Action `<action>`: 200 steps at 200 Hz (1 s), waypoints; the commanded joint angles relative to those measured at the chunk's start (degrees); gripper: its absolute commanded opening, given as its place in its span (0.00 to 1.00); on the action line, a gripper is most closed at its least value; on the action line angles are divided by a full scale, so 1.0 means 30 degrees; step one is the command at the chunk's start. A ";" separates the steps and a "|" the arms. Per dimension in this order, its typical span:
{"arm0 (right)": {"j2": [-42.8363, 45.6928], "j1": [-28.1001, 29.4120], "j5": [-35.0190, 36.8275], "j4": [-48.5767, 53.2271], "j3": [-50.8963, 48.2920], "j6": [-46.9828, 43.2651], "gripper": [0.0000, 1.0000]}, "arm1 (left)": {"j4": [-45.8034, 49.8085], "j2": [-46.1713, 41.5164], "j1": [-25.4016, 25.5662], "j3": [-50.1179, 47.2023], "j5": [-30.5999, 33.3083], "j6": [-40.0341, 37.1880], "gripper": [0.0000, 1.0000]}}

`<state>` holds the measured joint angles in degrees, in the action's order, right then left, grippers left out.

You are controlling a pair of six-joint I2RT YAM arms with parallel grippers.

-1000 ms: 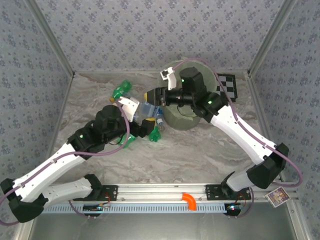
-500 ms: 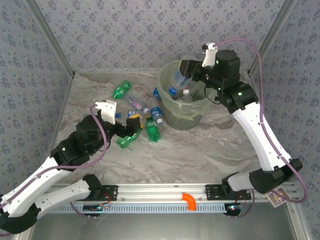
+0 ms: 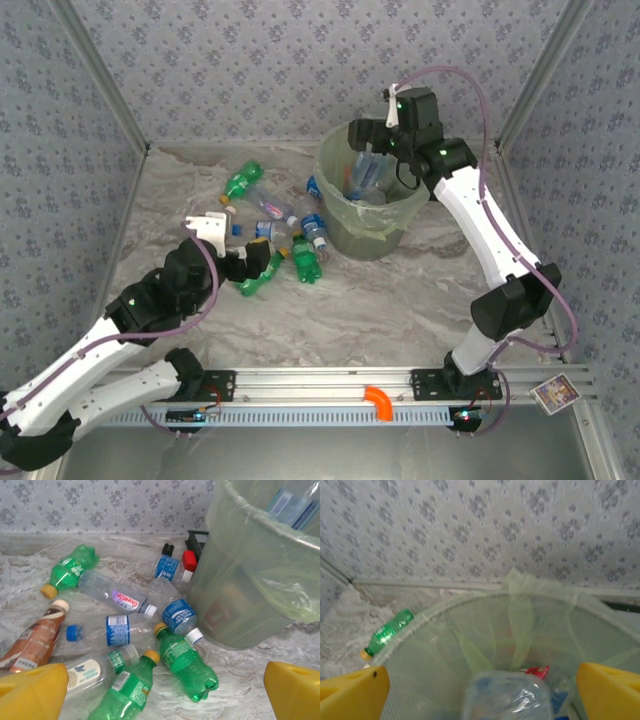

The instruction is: Put the plastic bottles in the bin

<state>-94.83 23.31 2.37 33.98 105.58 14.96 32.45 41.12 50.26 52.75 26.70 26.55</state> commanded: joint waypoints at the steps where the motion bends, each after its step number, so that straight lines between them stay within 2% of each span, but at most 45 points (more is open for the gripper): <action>1: 0.0663 0.0336 0.0608 0.0755 0.0707 -0.0358 1.00 | 0.0799 -0.0175 -0.0582 -0.0420 0.0597 0.0972 1.00; 73: 0.3738 0.1656 0.1351 -0.0470 -0.1755 -0.0534 1.00 | 0.0259 0.0798 -0.3498 -0.2359 -0.2579 0.1843 1.00; 124: 0.6000 0.3142 0.1439 -0.1311 -0.3773 -0.0331 1.00 | -0.1207 0.2769 -0.5355 -0.3772 -0.5940 0.1299 0.90; 168: 0.7169 0.4841 0.1719 -0.1339 -0.4515 -0.0498 1.00 | -0.2411 0.4972 -0.6685 -0.4473 -0.7151 0.0833 0.87; 200: 0.7672 0.5725 0.2194 -0.1446 -0.4778 -0.0718 1.00 | -0.3684 0.6339 -0.6867 -0.4966 -0.7260 0.0954 0.85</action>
<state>-73.78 39.20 6.79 31.09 91.96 13.87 25.89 57.78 30.09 38.85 6.81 30.04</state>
